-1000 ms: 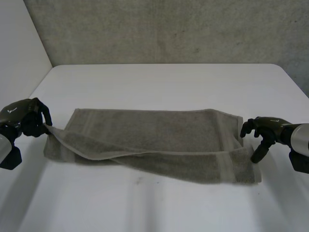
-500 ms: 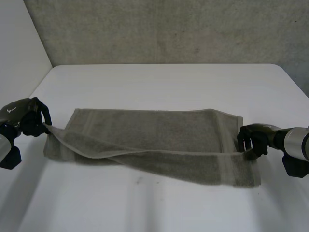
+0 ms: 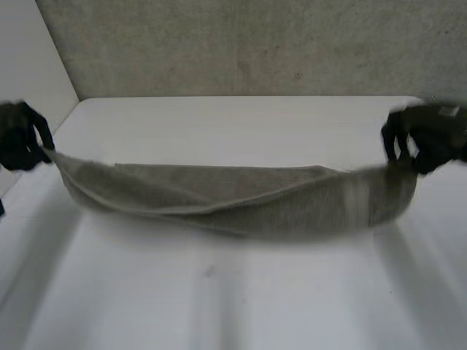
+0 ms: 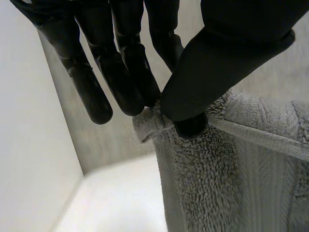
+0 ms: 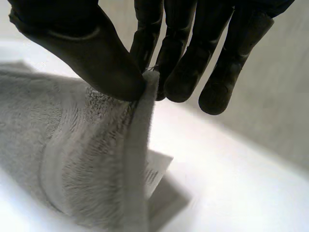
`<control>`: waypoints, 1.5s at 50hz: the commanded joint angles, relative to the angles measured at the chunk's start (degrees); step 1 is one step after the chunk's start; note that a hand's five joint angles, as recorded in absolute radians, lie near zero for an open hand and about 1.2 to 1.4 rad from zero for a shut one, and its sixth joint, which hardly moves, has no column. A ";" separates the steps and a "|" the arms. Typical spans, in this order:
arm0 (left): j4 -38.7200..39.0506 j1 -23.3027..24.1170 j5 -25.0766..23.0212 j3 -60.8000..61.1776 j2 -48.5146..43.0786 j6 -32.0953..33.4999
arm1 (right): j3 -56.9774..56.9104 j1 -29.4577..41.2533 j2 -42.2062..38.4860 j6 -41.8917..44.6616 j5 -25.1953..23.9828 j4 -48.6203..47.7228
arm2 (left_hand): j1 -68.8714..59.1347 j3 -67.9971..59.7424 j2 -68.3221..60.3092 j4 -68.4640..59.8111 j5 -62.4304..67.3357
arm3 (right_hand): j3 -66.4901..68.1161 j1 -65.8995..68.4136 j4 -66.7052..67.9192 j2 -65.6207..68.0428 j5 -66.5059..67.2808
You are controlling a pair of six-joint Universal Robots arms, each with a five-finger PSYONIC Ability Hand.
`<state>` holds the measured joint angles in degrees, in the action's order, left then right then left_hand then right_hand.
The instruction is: Fold the towel.
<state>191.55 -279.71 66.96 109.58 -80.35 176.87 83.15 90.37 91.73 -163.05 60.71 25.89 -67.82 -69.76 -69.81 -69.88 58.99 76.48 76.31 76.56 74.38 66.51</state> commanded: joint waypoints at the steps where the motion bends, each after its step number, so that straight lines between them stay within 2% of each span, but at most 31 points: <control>1: -4.17 0.04 -0.16 -3.23 9.25 -4.87 | -5.37 -0.11 9.17 -1.84 -2.00 2.32 | -12.18 -10.24 -10.19 -10.12 11.01 | 3.52 3.69 3.44 5.62 3.49; 6: -4.61 0.39 -0.16 -2.79 8.81 -6.27 | -3.70 -0.37 7.85 0.10 -2.27 4.87 | -12.18 -10.24 -10.19 -10.12 11.01 | 3.52 3.69 3.44 5.62 3.49; 9: -4.34 0.21 -0.25 -0.77 6.52 -6.10 | -0.01 -0.11 4.60 5.02 -1.39 5.48 | -12.18 -10.24 -10.19 -10.12 11.01 | 3.52 3.69 3.44 5.62 3.49; 11: -4.00 0.30 -0.25 1.50 2.33 -5.92 | 3.40 -0.02 0.14 11.84 -0.86 6.53 | -12.18 -10.24 -10.19 -10.12 11.01 | 3.52 3.69 3.44 5.62 3.49; 15: -3.64 0.48 -0.16 2.30 -2.59 -5.48 | 4.91 0.07 -3.99 17.04 -0.33 6.63 | -12.18 -10.24 -10.19 -10.12 11.01 | 3.52 3.69 3.44 5.62 3.49; 20: -3.29 0.83 -0.16 0.98 -11.32 -3.02 | 3.51 0.51 -10.69 17.23 1.51 5.31 | -12.18 -10.24 -10.19 -10.12 11.01 | 3.52 3.69 3.44 5.62 3.49; 22: -3.38 2.31 0.19 -1.64 -15.87 -0.13 | 0.98 1.21 -15.68 17.24 3.44 2.86 | -12.18 -10.24 -10.19 -10.12 11.01 | 3.52 3.69 3.44 5.62 3.49; 25: -3.29 3.73 0.63 -3.67 -18.53 1.11 | -0.80 1.83 -18.07 17.15 4.85 1.62 | -12.18 -10.24 -10.19 -10.12 11.01 | 3.52 3.69 3.44 5.62 3.49; 27: -3.55 7.14 1.33 -9.18 -23.77 1.99 | -5.34 4.45 -22.97 16.88 8.96 0.39 | -12.18 -10.24 -10.19 -10.12 11.01 | 3.52 3.69 3.44 5.62 3.49; 28: -3.55 7.16 1.33 -9.21 -23.80 1.99 | -5.37 4.46 -23.00 16.88 8.98 0.39 | -12.18 -10.24 -10.19 -10.12 11.01 | 3.52 3.69 3.44 5.62 3.49; 30: -3.90 9.87 3.60 -16.64 -28.35 1.20 | -13.06 8.22 -28.07 16.88 13.53 0.03 | -12.18 -10.24 -10.19 -10.12 11.01 | 3.52 3.69 3.44 5.62 3.49; 31: -3.90 9.88 3.62 -16.68 -28.37 1.20 | -13.10 8.24 -28.09 16.88 13.55 0.03 | -12.18 -10.24 -10.19 -10.12 11.01 | 3.52 3.69 3.44 5.62 3.49; 33: -4.08 12.50 6.50 -26.56 -31.35 -0.64 | -23.94 11.13 -31.60 16.62 17.23 -0.23 | -12.18 -10.24 -10.19 -10.12 11.01 | 3.52 3.69 3.44 5.62 3.49; 34: -4.08 12.52 6.52 -26.61 -31.36 -0.65 | -24.00 11.14 -31.61 16.62 17.25 -0.23 | -12.18 -10.24 -10.19 -10.12 11.01 | 3.52 3.69 3.44 5.62 3.49; 36: -4.17 15.06 8.97 -38.24 -32.24 -4.14 | -37.90 12.54 -32.84 14.00 19.00 -3.37 | -12.18 -10.24 -10.19 -10.12 11.01 | 3.52 3.69 3.44 5.62 3.49; 37: -4.17 15.07 8.98 -38.30 -32.24 -4.16 | -37.97 12.55 -32.84 13.98 19.00 -3.39 | -12.18 -10.24 -10.19 -10.12 11.01 | 3.52 3.69 3.44 5.62 3.49; 38: -4.08 15.76 10.02 -44.31 -32.24 -6.34 | -45.11 12.72 -32.75 11.37 19.35 -6.70 | -12.18 -10.24 -10.19 -10.12 11.01 | 3.52 3.69 3.44 5.62 3.49; 39: -4.08 15.77 10.03 -44.37 -32.24 -6.36 | -45.18 12.72 -32.75 11.35 19.36 -6.73 | -12.18 -10.24 -10.19 -10.12 11.01 | 3.52 3.69 3.44 5.62 3.49; 41: -3.73 16.56 12.57 -55.04 -31.45 -11.08 | -56.03 12.73 -31.79 4.00 20.14 -14.52 | -12.18 -10.24 -10.19 -10.12 11.01 | 3.52 3.69 3.44 5.62 3.49; 42: -3.73 16.56 12.58 -55.09 -31.45 -11.11 | -56.08 12.73 -31.79 3.96 20.15 -14.56 | -12.18 -10.24 -10.19 -10.12 11.01 | 3.52 3.69 3.44 5.62 3.49; 44: -3.82 16.47 15.91 -61.74 -30.48 -16.27 | -60.64 12.55 -30.91 -1.20 20.67 -16.40 | -12.18 -10.24 -10.19 -10.12 11.01 | 3.52 3.69 3.44 5.62 3.49; 47: -3.90 16.47 17.59 -63.09 -30.39 -18.14 | -60.74 12.46 -30.91 -1.49 20.32 -14.82 | -12.18 -10.24 -10.19 -10.12 11.01 | 3.52 3.69 3.44 5.62 3.49; 50: -4.78 16.47 19.17 -62.38 -30.74 -19.90 | -58.89 13.08 -31.17 -1.31 20.06 -9.28 | -12.18 -10.24 -10.19 -10.12 11.01 | 3.52 3.69 3.44 5.62 3.49; 52: -6.27 16.39 19.09 -57.41 -30.92 -19.90 | -52.69 14.04 -30.73 -0.35 19.36 -4.73 | -12.18 -10.24 -10.19 -10.12 11.01 | 3.52 3.69 3.44 5.62 3.49; 53: -6.28 16.39 19.09 -57.38 -30.92 -19.90 | -52.65 14.04 -30.73 -0.34 19.36 -4.71 | -12.18 -10.24 -10.19 -10.12 11.01 | 3.52 3.69 3.44 5.62 3.49; 56: -6.54 15.42 19.00 -49.68 -30.83 -19.72 | -43.03 13.78 -29.25 1.84 18.66 -4.01 | -12.18 -10.24 -10.19 -10.12 11.01 | 3.52 3.69 3.44 5.62 3.49; 62: -5.76 14.46 18.48 -34.65 -30.74 -19.46 | -20.89 13.60 -23.97 3.79 17.07 -12.68 | -12.18 -10.24 -10.19 -10.12 11.01 | 3.52 3.69 3.44 5.62 3.49; 66: -1.64 14.01 14.97 -24.19 -30.83 -17.97 | -6.03 13.60 -23.96 3.87 16.72 -21.65 | -12.18 -10.24 -10.19 -10.12 11.01 | 3.52 3.69 3.44 5.62 3.49; 69: 0.23 13.75 13.90 -20.64 -30.74 -16.73 | -1.68 13.60 -24.31 4.31 16.81 -24.14 | -12.18 -10.24 -10.19 -10.12 11.01 | 3.52 3.69 3.44 5.62 3.49; 71: 2.68 12.79 12.15 -14.95 -30.57 -13.32 | 4.80 13.69 -26.06 6.94 16.89 -26.59 | -12.18 -10.24 -10.19 -10.12 11.01 | 3.52 3.69 3.44 5.62 3.49; 75: 3.21 11.90 11.44 -10.88 -29.69 -10.32 | 9.40 13.60 -25.98 10.12 17.07 -26.95 | -12.18 -10.24 -10.19 -10.12 11.01 | 3.52 3.69 3.44 5.62 3.49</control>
<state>192.73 -266.59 80.10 92.31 -110.92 162.05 85.28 104.01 66.83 -156.99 77.50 0.79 -67.82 -69.76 -69.82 -69.88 58.99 76.48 76.33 76.57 75.19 66.52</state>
